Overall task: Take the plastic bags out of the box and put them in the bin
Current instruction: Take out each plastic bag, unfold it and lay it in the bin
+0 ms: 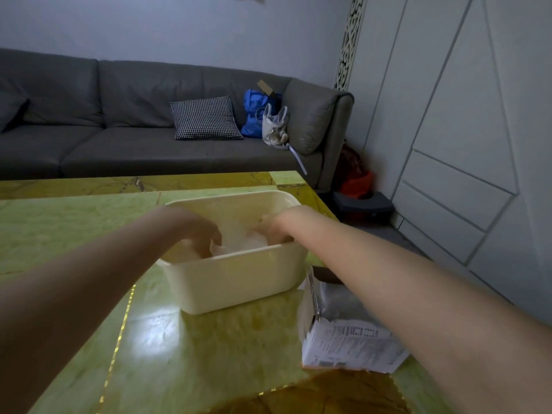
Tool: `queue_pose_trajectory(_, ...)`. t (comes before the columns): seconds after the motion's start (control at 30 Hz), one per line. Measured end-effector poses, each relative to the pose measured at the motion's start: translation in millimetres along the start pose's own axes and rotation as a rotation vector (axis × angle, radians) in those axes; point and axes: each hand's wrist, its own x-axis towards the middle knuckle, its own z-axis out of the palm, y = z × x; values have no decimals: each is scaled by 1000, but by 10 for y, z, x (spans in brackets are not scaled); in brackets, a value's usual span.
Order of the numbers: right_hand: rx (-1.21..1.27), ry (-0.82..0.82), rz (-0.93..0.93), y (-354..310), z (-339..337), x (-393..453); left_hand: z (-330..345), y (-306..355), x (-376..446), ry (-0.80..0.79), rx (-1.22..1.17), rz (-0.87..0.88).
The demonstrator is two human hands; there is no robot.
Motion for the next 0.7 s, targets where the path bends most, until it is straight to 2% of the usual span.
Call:
queue_pose_trajectory(0.07,122,44,-26,48,-44,-86,-92,16,-117,82,-53,26)
queue_pose_trajectory(0.13,281,174,-64,110,-97,-281,-186,18,-291,157,-62,34)
queue_pose_trajectory(0.23,360,338,-61,227,-183,-703,-329,128,-514,355,-99,74)
queue_pose_trajectory(0.33,404,309,-49,357,-150,-1166,-437,457,-721,516,-236,219)
queue_pose_trajectory(0.4,463,211,-50,412,-76,-1452,-473,720,-850,512,-392,361)
queue_pose_trajectory(0.47,544,88,-47,429,44,-1730,-442,941,-1013,414,-574,459)
queue_pose_trajectory(0.53,526,48,-42,405,205,-1889,-351,1073,-1140,312,-646,501)
queue_pose_trajectory(0.6,467,113,-50,385,443,-1917,-238,1203,-1233,274,-635,511)
queue_pose_trajectory(0.7,528,299,-53,338,712,-1819,-53,1355,-1267,305,-659,467)
